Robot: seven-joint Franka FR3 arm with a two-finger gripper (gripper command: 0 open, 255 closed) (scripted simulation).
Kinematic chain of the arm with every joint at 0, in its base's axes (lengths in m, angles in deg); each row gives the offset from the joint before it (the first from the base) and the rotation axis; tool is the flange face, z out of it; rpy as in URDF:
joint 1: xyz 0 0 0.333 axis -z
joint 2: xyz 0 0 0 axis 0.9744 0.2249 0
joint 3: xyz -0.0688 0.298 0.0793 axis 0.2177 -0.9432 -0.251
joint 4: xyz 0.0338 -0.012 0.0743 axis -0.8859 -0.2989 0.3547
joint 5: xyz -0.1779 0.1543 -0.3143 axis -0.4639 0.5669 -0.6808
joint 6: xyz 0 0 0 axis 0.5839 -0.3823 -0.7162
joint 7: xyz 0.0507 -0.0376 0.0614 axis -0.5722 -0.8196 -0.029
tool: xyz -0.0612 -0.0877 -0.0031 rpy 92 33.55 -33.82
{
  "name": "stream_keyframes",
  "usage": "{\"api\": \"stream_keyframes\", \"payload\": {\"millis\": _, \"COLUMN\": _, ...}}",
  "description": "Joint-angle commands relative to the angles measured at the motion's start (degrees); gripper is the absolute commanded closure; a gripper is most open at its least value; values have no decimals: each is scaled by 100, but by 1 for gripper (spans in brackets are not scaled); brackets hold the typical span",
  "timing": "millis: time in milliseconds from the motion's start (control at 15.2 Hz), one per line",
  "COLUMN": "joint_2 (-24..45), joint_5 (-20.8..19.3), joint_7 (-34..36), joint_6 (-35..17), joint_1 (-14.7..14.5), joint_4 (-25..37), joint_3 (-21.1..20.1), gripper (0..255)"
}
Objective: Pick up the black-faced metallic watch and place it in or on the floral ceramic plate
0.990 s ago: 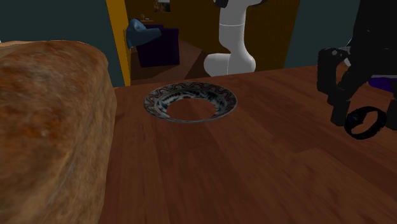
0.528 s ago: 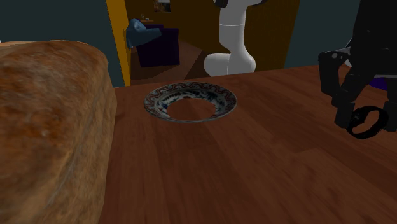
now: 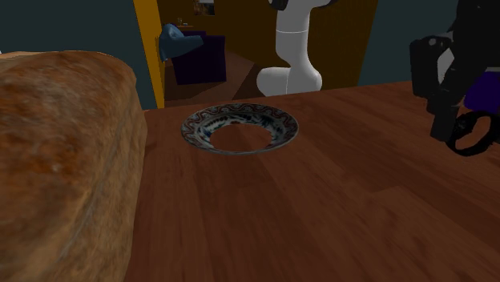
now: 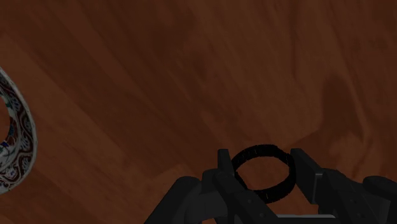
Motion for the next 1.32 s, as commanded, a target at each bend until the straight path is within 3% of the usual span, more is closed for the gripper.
{"api": "stream_keyframes", "payload": {"millis": 0, "joint_2": 50, "joint_5": -21, "joint_7": 1, "joint_6": 189, "joint_1": -20, "joint_4": 232, "joint_3": -5, "gripper": 255}}
{"api": "stream_keyframes", "payload": {"millis": 792, "joint_2": 499, "joint_5": -239, "joint_7": 45, "joint_6": 1327, "joint_1": -237, "joint_4": 1781, "joint_3": -40, "gripper": 255}}
{"api": "stream_keyframes", "payload": {"millis": 1254, "joint_2": -415, "joint_5": 401, "joint_7": -978, "joint_6": 1019, "joint_1": 616, "joint_4": 671, "joint_3": 301, "gripper": 255}}
